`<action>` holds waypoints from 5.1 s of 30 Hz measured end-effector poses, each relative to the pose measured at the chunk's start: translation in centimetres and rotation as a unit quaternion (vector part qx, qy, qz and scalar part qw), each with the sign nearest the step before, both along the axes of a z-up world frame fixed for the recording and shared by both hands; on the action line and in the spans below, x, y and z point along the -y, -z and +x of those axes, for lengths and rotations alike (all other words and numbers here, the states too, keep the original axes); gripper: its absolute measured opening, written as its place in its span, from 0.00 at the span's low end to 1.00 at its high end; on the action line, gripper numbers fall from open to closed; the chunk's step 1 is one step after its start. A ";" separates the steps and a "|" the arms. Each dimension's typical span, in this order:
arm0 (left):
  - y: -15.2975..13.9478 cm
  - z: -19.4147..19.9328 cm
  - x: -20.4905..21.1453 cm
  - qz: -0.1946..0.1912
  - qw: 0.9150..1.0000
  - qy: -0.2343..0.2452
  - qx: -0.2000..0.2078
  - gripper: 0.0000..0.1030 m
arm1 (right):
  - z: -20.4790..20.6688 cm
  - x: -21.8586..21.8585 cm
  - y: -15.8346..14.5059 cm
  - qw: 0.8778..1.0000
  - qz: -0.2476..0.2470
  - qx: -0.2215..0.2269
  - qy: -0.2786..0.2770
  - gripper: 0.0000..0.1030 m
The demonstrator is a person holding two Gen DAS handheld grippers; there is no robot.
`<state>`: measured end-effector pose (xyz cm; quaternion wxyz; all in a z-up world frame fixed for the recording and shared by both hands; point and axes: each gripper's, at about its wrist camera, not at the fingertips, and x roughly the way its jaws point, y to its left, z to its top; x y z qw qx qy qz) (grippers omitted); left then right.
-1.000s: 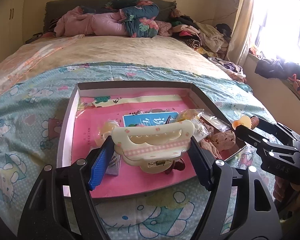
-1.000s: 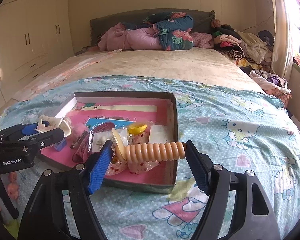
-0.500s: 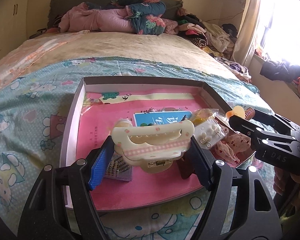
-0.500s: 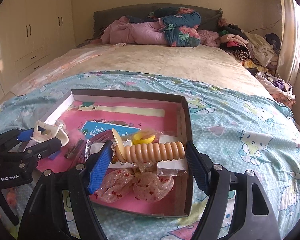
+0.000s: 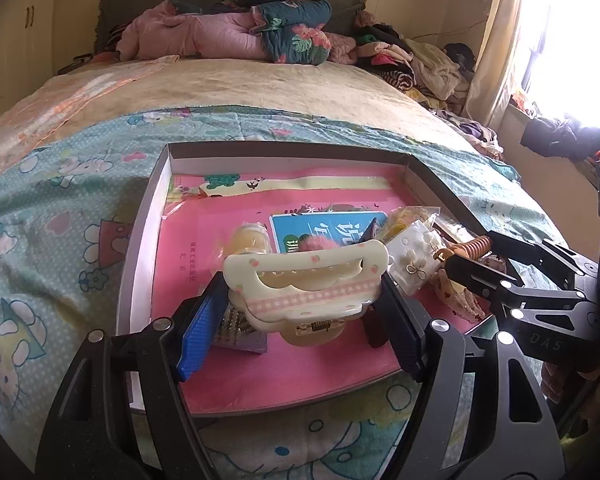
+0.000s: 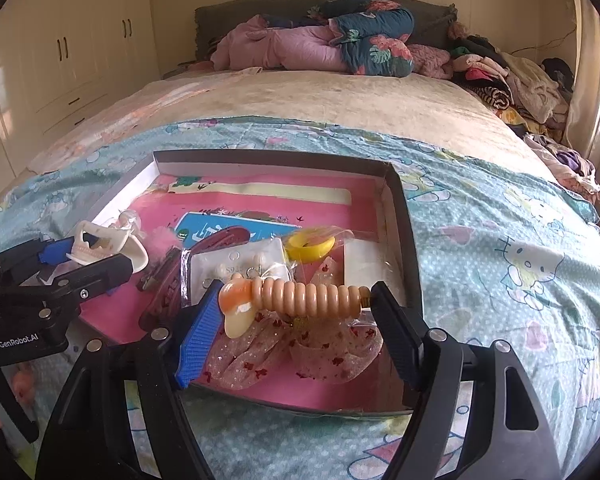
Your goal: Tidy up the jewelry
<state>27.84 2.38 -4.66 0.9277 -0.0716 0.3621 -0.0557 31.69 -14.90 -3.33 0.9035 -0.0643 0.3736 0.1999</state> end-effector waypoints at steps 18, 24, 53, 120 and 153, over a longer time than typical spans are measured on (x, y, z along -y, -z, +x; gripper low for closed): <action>-1.7 -1.8 0.5 0.016 1.000 0.001 0.018 0.70 | -2.9 3.3 -1.4 0.999 0.032 0.012 0.028 0.86; -2.5 -3.1 0.4 0.019 0.999 -0.006 0.027 0.77 | -4.5 4.1 -2.1 0.998 0.042 0.019 0.029 0.87; -6.0 -10.8 0.5 0.018 0.996 -0.018 0.083 0.89 | -13.2 4.6 -6.1 0.994 0.058 0.088 0.015 0.94; -1.8 -18.8 1.3 0.072 0.977 -0.065 0.192 0.89 | -23.6 5.5 -1.8 0.956 0.068 0.271 0.084 0.94; -1.6 -18.8 1.4 0.067 0.977 -0.063 0.191 0.89 | -23.2 5.2 -0.6 0.961 0.068 0.253 0.085 0.94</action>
